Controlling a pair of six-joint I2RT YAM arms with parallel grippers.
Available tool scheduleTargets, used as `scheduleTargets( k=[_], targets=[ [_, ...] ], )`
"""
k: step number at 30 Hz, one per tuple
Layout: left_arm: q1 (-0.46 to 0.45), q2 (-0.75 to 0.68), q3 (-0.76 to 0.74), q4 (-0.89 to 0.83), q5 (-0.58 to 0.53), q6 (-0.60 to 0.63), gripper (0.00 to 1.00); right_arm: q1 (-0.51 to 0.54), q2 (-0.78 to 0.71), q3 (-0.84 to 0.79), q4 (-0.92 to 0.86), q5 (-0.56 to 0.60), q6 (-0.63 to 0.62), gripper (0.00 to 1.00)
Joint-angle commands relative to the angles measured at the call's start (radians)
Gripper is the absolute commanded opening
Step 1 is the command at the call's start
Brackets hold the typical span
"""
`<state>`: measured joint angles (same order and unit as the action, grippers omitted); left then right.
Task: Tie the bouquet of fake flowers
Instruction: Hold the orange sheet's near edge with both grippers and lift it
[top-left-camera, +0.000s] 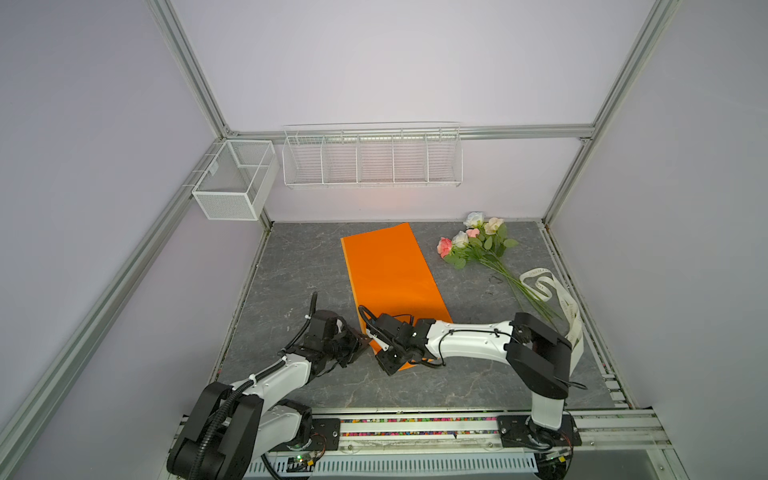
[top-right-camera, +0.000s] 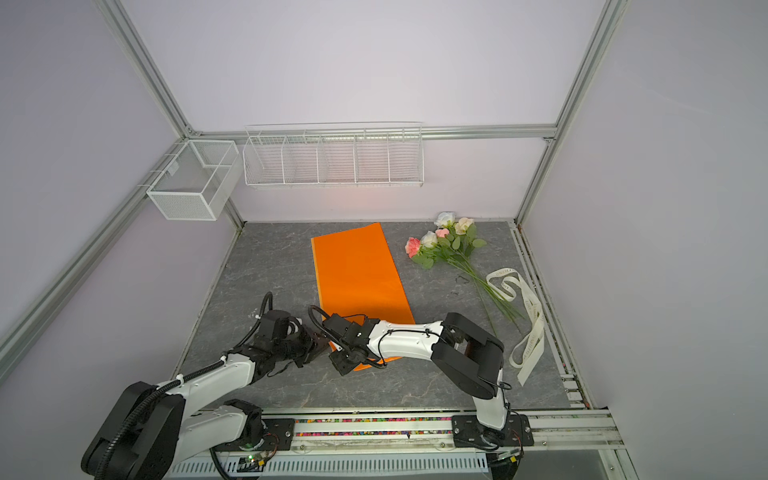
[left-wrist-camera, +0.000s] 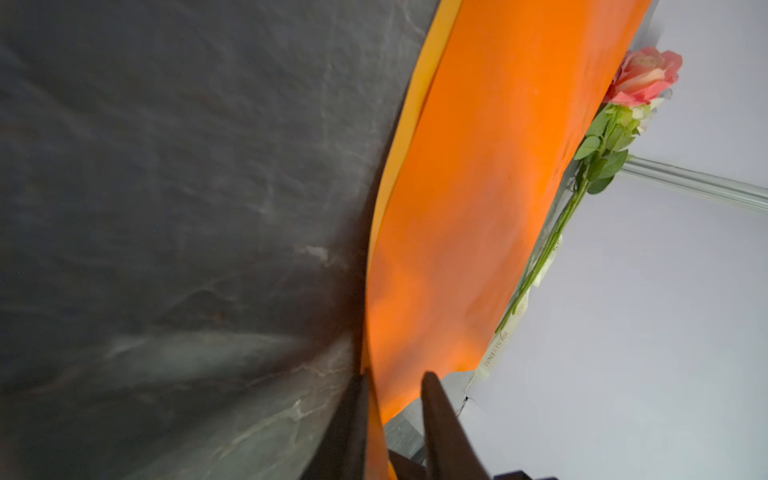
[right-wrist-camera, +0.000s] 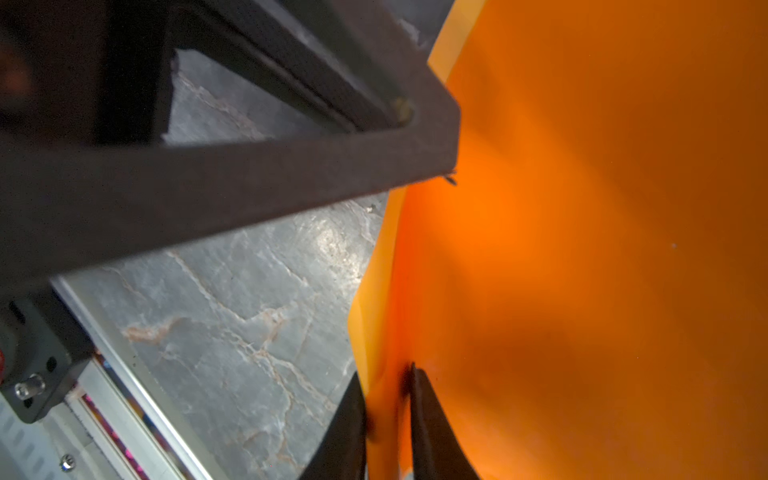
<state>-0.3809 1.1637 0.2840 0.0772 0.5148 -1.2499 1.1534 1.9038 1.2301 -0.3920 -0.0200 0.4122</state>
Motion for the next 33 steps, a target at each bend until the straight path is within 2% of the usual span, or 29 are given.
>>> scheduleTargets(
  k=[1, 3, 14, 26, 33],
  targets=[
    [-0.004, -0.016, -0.015, 0.036, -0.018, -0.024, 0.07, 0.001, -0.028, -0.018, 0.013, -0.007, 0.014, 0.22],
    [-0.004, -0.022, -0.015, 0.035, -0.017, -0.019, 0.0, 0.0, -0.028, -0.017, 0.012, -0.006, 0.014, 0.21],
    [-0.004, -0.036, -0.017, -0.01, -0.038, 0.021, 0.0, -0.013, -0.08, -0.027, -0.004, 0.014, 0.03, 0.3],
    [-0.003, -0.07, -0.019, -0.078, -0.072, 0.062, 0.0, -0.025, -0.07, -0.033, 0.004, -0.009, 0.06, 0.27],
    [-0.004, -0.07, -0.012, -0.123, -0.093, 0.099, 0.0, -0.036, -0.074, -0.027, 0.001, -0.009, 0.056, 0.29]
  ],
)
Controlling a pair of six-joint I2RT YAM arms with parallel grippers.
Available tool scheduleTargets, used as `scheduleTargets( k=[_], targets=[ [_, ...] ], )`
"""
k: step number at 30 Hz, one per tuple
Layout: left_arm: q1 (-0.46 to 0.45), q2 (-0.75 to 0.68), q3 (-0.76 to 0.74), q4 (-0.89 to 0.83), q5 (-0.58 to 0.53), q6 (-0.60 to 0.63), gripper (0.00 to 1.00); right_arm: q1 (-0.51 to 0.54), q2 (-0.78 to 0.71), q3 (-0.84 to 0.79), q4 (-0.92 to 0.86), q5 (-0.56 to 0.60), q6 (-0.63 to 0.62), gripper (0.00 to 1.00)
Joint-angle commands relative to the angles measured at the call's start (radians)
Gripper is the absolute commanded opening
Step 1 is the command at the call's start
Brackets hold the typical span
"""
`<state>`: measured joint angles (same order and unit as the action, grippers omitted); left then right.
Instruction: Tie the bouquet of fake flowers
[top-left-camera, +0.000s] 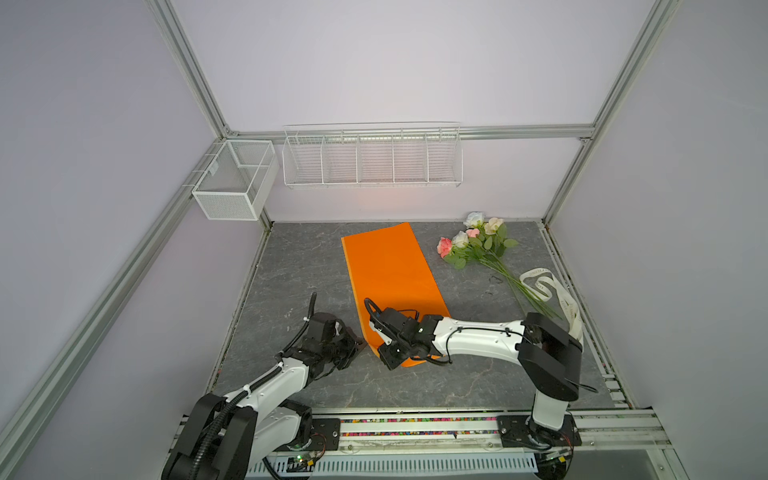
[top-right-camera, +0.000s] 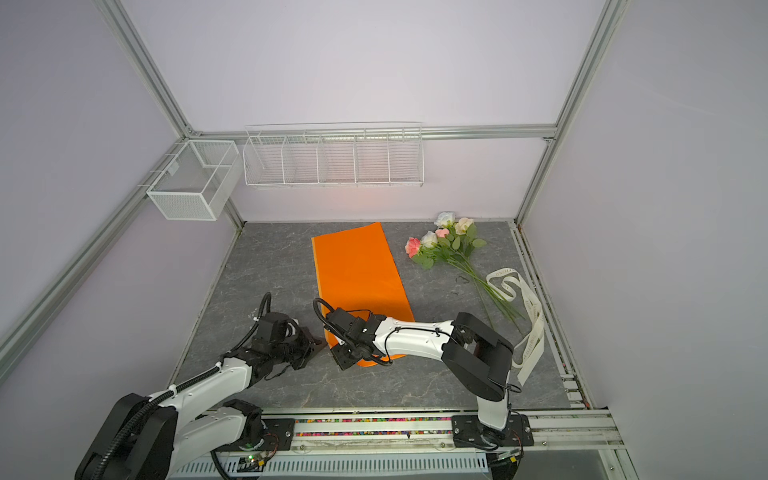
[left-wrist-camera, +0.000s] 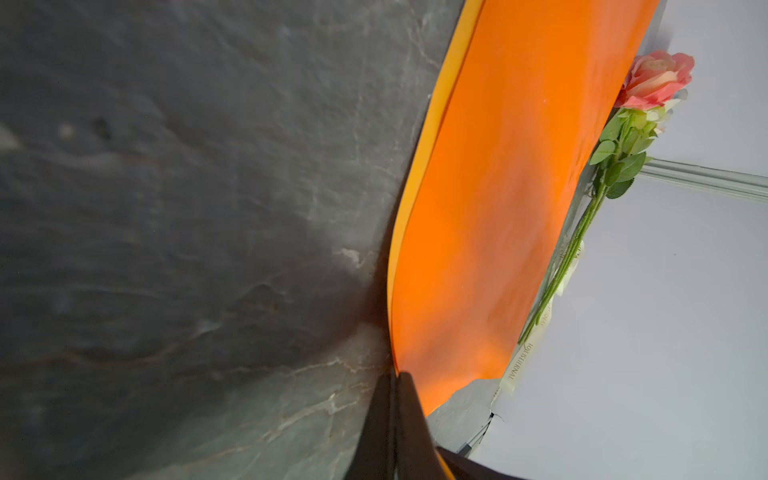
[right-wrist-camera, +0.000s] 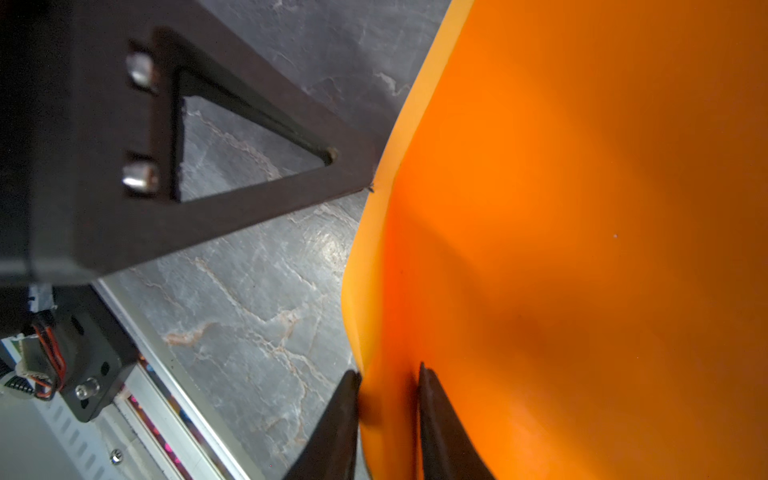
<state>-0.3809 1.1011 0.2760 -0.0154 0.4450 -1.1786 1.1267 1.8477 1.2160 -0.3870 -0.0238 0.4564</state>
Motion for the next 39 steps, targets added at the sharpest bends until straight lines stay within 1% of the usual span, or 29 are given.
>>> scheduleTargets(
  k=[1, 10, 14, 16, 17, 18, 20, 22, 24, 25, 28, 32, 35, 38, 39],
  targets=[
    [-0.003, -0.005, -0.006, -0.028, -0.021, 0.03, 0.0, -0.011, -0.015, -0.013, -0.001, -0.01, 0.011, 0.28],
    [-0.003, 0.003, -0.006, -0.013, -0.017, 0.029, 0.0, -0.012, -0.008, -0.013, 0.025, -0.087, -0.009, 0.28],
    [-0.003, -0.027, -0.015, 0.007, -0.019, 0.002, 0.0, -0.012, 0.01, -0.001, 0.007, -0.072, -0.004, 0.26],
    [-0.003, -0.06, -0.02, -0.012, -0.034, -0.011, 0.02, -0.012, 0.012, -0.002, 0.007, -0.066, -0.004, 0.25],
    [-0.004, -0.08, -0.025, -0.021, -0.043, -0.02, 0.07, -0.011, 0.01, -0.004, 0.008, -0.064, 0.0, 0.25],
    [-0.003, -0.103, -0.032, -0.028, -0.054, -0.03, 0.15, -0.011, 0.008, -0.006, 0.011, -0.064, 0.002, 0.25],
    [-0.004, -0.144, -0.049, -0.024, -0.065, -0.052, 0.23, -0.012, 0.008, -0.007, 0.011, -0.064, 0.002, 0.25],
    [-0.003, -0.173, -0.058, -0.021, -0.068, -0.06, 0.37, -0.011, 0.011, -0.006, 0.013, -0.065, 0.002, 0.25],
    [-0.004, -0.175, -0.056, -0.001, -0.049, -0.054, 0.47, -0.012, 0.01, -0.007, 0.014, -0.066, 0.004, 0.25],
    [-0.004, -0.162, -0.054, 0.013, -0.036, -0.054, 0.49, -0.012, 0.01, -0.007, 0.014, -0.067, 0.004, 0.25],
    [-0.007, -0.096, -0.047, 0.08, 0.009, -0.065, 0.47, -0.011, 0.012, -0.008, 0.014, -0.068, 0.004, 0.25],
    [-0.015, 0.005, -0.047, 0.175, 0.044, -0.085, 0.29, -0.012, 0.013, -0.007, 0.014, -0.067, 0.002, 0.25],
    [-0.021, 0.054, -0.05, 0.207, 0.046, -0.084, 0.21, -0.011, 0.013, -0.007, 0.018, -0.066, 0.004, 0.25],
    [-0.028, 0.097, -0.041, 0.242, 0.068, -0.084, 0.17, -0.011, 0.015, -0.011, 0.023, -0.065, 0.007, 0.24],
    [-0.029, 0.108, -0.038, 0.241, 0.069, -0.08, 0.1, -0.01, 0.016, -0.011, 0.025, -0.065, 0.007, 0.24]
  ],
)
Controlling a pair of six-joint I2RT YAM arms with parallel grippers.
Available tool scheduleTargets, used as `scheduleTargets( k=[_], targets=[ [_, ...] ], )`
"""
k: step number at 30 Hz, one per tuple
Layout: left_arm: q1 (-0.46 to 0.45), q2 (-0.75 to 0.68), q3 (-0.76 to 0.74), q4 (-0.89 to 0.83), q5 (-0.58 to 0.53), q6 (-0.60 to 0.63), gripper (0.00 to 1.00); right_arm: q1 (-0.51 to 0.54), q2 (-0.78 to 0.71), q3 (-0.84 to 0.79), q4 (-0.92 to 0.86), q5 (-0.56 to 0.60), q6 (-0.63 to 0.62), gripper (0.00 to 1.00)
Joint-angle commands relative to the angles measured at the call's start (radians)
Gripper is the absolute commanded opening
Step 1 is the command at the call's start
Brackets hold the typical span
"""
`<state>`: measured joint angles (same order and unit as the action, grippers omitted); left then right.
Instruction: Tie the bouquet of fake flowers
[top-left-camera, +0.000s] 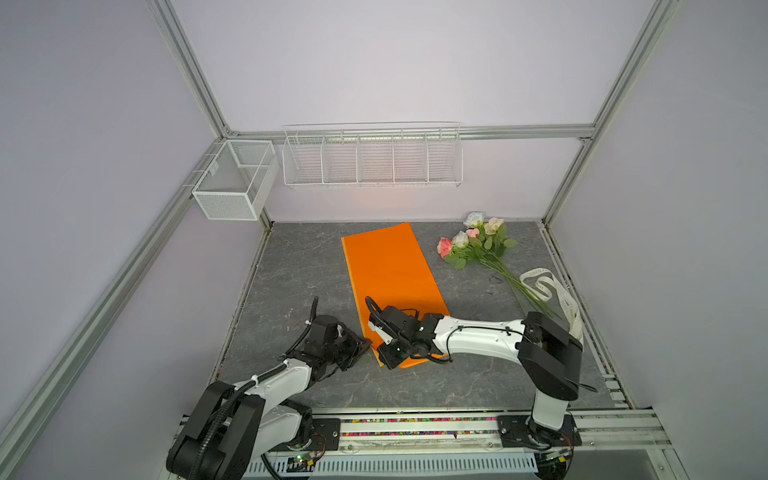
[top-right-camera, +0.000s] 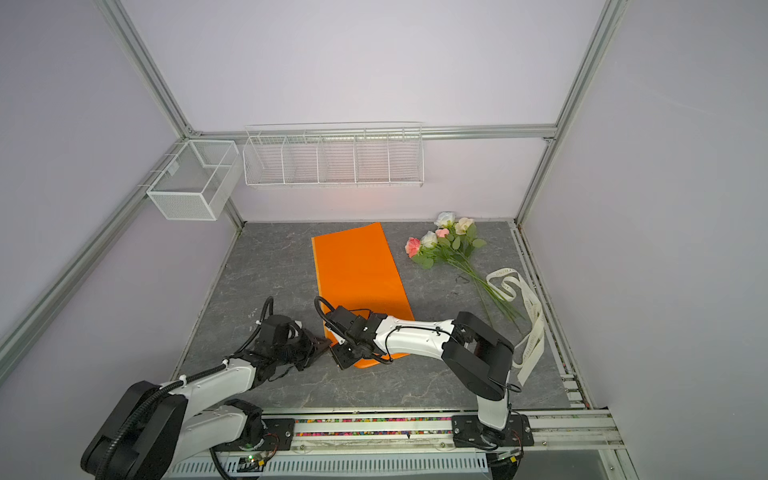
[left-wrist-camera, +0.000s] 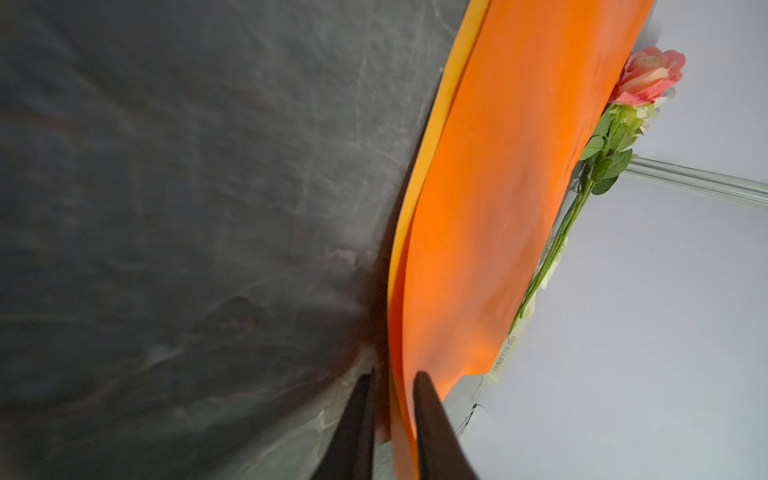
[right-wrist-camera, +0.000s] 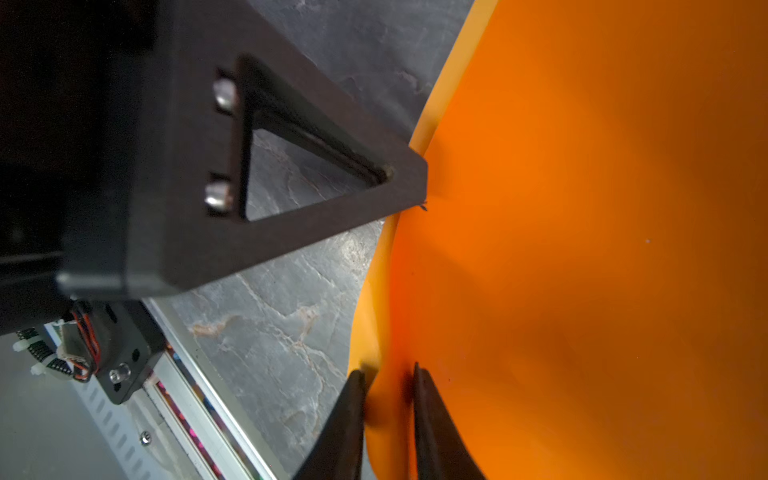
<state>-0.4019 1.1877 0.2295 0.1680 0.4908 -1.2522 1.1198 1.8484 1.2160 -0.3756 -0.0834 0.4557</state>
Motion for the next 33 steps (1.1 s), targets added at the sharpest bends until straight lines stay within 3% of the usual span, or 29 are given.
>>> scheduleTargets(
  k=[1, 3, 15, 17, 20, 29, 31, 33],
  targets=[
    [-0.008, 0.028, 0.01, 0.055, 0.021, -0.006, 0.04, -0.004, 0.016, -0.012, 0.014, -0.006, 0.008, 0.24],
    [-0.007, 0.032, 0.01, 0.047, 0.013, -0.006, 0.0, -0.004, 0.015, -0.011, 0.011, -0.003, 0.009, 0.23],
    [-0.007, 0.015, 0.006, 0.005, -0.011, 0.01, 0.0, -0.004, 0.02, 0.008, -0.064, 0.101, 0.006, 0.14],
    [-0.008, 0.007, 0.008, 0.004, -0.011, 0.01, 0.13, -0.003, 0.018, 0.013, -0.068, 0.104, -0.003, 0.14],
    [-0.007, -0.016, 0.018, -0.025, -0.024, 0.02, 0.21, -0.005, 0.021, 0.01, -0.066, 0.1, -0.005, 0.18],
    [-0.008, -0.125, 0.039, -0.167, -0.089, 0.052, 0.24, 0.007, 0.053, 0.02, -0.087, 0.13, 0.0, 0.28],
    [-0.008, -0.151, 0.046, -0.192, -0.1, 0.058, 0.24, 0.005, 0.058, 0.025, -0.088, 0.127, -0.001, 0.26],
    [-0.008, -0.171, 0.053, -0.218, -0.109, 0.066, 0.24, 0.005, 0.061, 0.024, -0.074, 0.104, -0.008, 0.18]
  ],
)
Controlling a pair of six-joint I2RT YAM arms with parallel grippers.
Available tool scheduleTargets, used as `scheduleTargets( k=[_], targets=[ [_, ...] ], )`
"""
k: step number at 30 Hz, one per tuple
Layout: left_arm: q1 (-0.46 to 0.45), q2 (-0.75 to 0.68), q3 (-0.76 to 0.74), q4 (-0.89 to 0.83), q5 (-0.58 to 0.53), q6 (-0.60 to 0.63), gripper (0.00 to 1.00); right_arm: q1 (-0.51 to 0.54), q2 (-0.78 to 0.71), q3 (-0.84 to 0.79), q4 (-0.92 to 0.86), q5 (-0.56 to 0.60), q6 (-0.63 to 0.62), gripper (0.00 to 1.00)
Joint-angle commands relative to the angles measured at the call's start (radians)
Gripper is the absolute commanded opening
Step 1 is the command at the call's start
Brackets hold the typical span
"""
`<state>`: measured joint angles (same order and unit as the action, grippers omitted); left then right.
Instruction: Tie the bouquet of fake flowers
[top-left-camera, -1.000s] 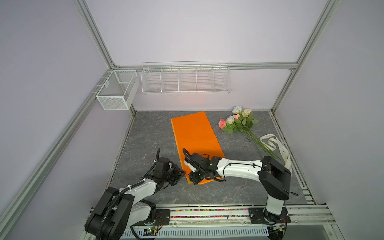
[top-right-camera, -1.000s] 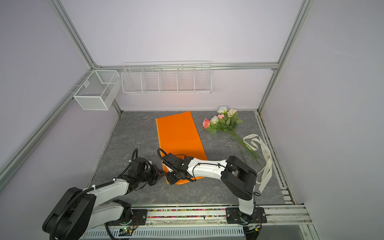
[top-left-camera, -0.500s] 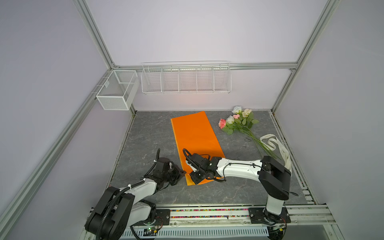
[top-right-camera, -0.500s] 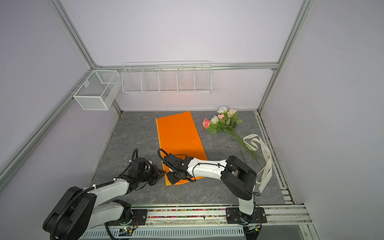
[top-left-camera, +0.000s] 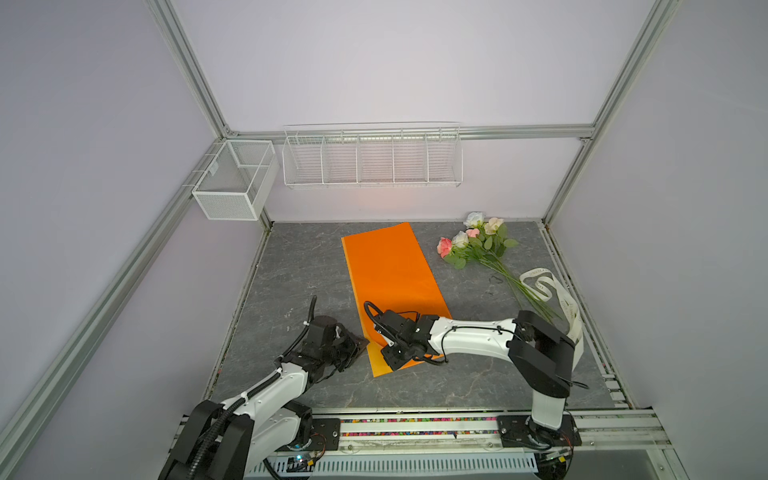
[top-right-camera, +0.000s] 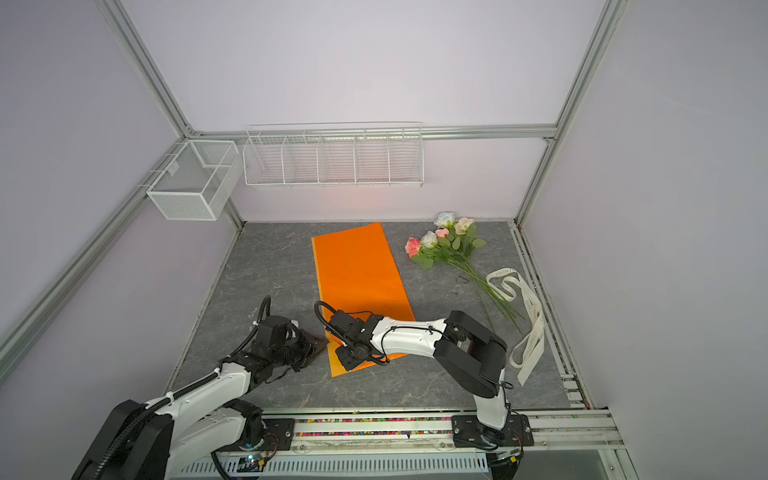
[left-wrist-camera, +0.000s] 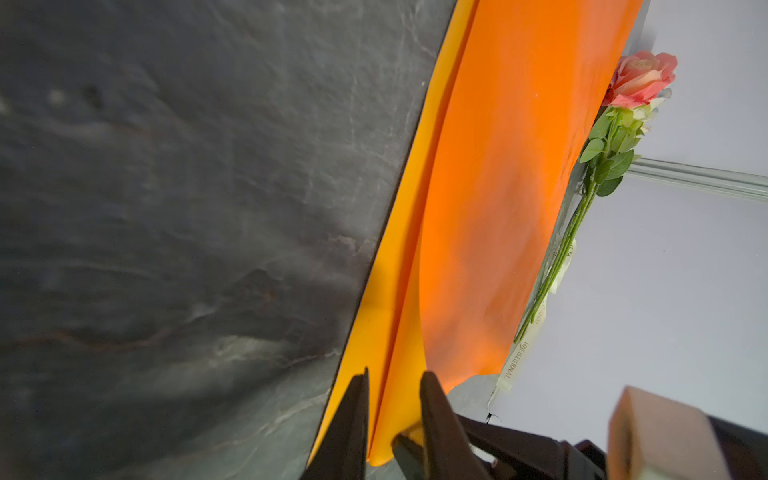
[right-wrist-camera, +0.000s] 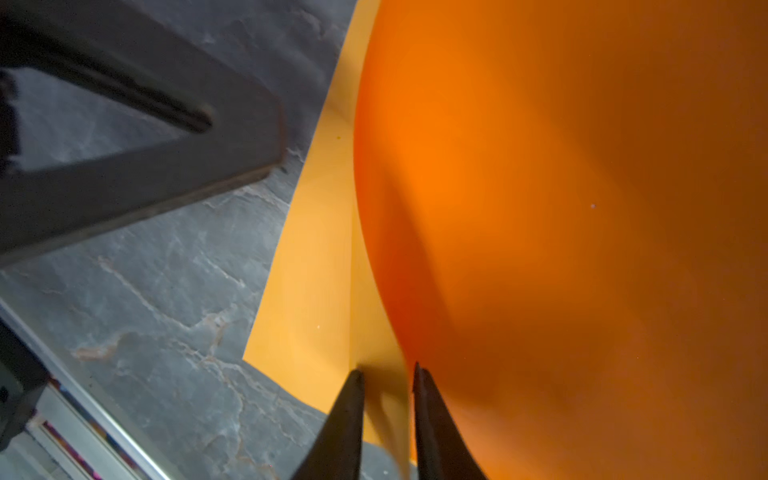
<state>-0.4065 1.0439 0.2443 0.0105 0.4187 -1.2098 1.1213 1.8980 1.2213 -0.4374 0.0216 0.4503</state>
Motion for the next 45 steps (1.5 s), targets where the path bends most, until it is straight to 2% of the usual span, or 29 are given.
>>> scheduleTargets(
  k=[1, 7, 14, 17, 21, 25, 29, 35, 40, 43, 45],
  targets=[
    [-0.003, -0.035, 0.041, -0.07, -0.041, 0.027, 0.24, 0.006, 0.011, 0.018, -0.003, -0.014, -0.007, 0.17],
    [-0.003, -0.051, 0.046, -0.089, -0.048, 0.033, 0.23, 0.004, 0.01, 0.018, 0.027, -0.084, -0.01, 0.07],
    [-0.003, -0.069, 0.072, -0.131, -0.061, 0.054, 0.23, -0.007, -0.026, 0.017, 0.031, -0.125, 0.014, 0.07],
    [-0.003, -0.1, 0.101, -0.196, -0.086, 0.079, 0.24, -0.025, -0.089, -0.002, 0.017, -0.091, 0.036, 0.07],
    [-0.003, -0.146, 0.148, -0.27, -0.134, 0.118, 0.26, -0.116, -0.231, -0.079, 0.023, -0.049, 0.099, 0.07],
    [-0.003, -0.133, 0.212, -0.299, -0.135, 0.227, 0.28, -0.246, -0.398, -0.192, 0.056, -0.055, 0.149, 0.07],
    [-0.003, -0.003, 0.291, -0.277, -0.074, 0.307, 0.28, -0.379, -0.546, -0.269, 0.016, -0.034, 0.157, 0.07],
    [-0.014, 0.317, 0.503, -0.257, 0.034, 0.435, 0.28, -0.561, -0.674, -0.336, -0.076, 0.008, 0.132, 0.07],
    [-0.015, 0.624, 0.773, -0.401, 0.047, 0.601, 0.29, -0.655, -0.712, -0.368, -0.113, 0.034, 0.091, 0.07],
    [-0.024, 0.78, 0.877, -0.423, 0.074, 0.614, 0.28, -0.692, -0.706, -0.362, -0.114, 0.015, 0.068, 0.07],
    [-0.032, 0.847, 0.938, -0.446, 0.059, 0.618, 0.24, -0.706, -0.696, -0.35, -0.14, 0.047, 0.052, 0.06]
  ],
)
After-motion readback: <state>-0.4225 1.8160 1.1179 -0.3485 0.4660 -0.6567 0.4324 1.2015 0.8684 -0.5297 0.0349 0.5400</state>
